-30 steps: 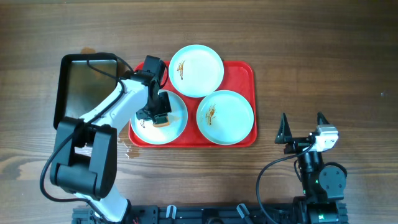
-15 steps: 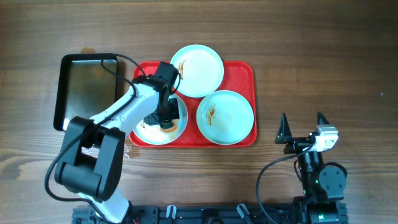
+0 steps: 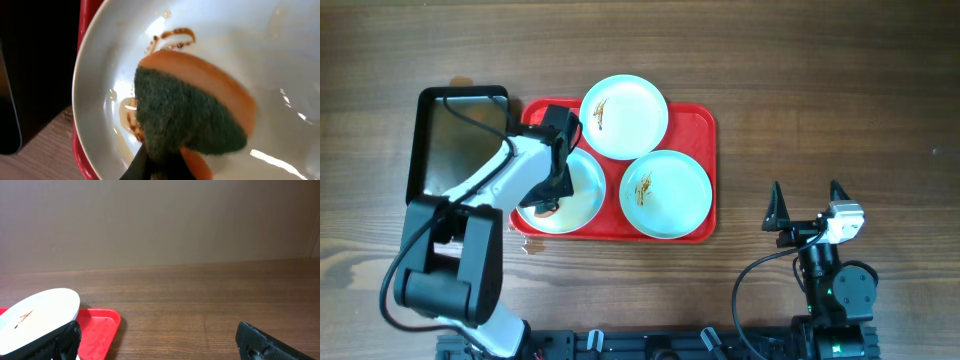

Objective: Clean dirty plates on tray and stack at the side
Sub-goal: 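Scrub the front-left plate with the sponge in the left gripper, then reach the right gripper to the rim of the back plate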

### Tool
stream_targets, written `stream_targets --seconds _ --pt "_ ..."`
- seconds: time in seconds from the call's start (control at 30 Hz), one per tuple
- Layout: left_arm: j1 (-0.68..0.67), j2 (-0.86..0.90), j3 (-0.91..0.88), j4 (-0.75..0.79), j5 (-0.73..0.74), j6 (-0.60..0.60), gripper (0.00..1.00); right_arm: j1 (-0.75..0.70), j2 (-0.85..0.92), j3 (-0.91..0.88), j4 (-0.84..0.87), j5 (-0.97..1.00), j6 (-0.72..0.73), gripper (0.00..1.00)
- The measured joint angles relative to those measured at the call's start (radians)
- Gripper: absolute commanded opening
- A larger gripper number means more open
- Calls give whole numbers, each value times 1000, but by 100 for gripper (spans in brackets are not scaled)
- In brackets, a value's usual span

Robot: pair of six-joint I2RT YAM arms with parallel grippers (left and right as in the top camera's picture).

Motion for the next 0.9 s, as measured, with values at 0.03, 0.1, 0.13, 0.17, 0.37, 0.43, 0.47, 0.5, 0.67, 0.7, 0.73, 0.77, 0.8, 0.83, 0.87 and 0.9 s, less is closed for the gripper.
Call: stream_targets --seconds 0.03,0.1,0.13,0.17,0.37,0.43,0.47,0.5,0.67,0.7,0.73,0.77,0.8,0.83,0.87,0.9 --pt "0 -19 3 -8 10 0 4 0 0 0 0 0 0 100" --pt "0 -95 20 -32 30 -4 4 0 0 0 0 0 0 100" --pt "0 -148 31 -31 39 -5 4 0 0 0 0 0 0 100" --pt "1 -206 39 -28 47 -8 4 0 0 0 0 0 0 100" --pt "1 -411 65 -43 105 -11 4 0 0 0 3 0 1 100" --pt "1 -404 64 -44 118 -11 4 0 0 0 32 -111 101 100" --pt "1 -404 64 -44 122 -20 4 -4 0 0 32 -241 217 100" --pt "1 -403 64 -44 122 -26 4 -2 0 0 31 -339 314 100" --pt "56 -402 64 -97 132 -38 4 -1 2 0 116 -635 887 100" --pt "77 -402 64 -103 133 -38 4 -1 8 0 273 -667 972 100" --pt "113 -402 64 -110 147 -38 4 -1 8 4 391 -685 1019 100" --pt "145 -401 64 -112 165 -38 4 -1 8 21 457 -700 1059 100" --pt "174 -400 64 -110 185 -38 4 -1 16 52 454 -710 1079 100" --pt "190 -400 64 -112 201 -38 4 -1 31 83 413 -724 1068 100" --pt "202 -399 64 -111 215 -38 4 -1 82 151 330 -747 1025 100" --pt "211 -398 64 -108 236 -37 4 -2 188 259 192 -782 937 100"
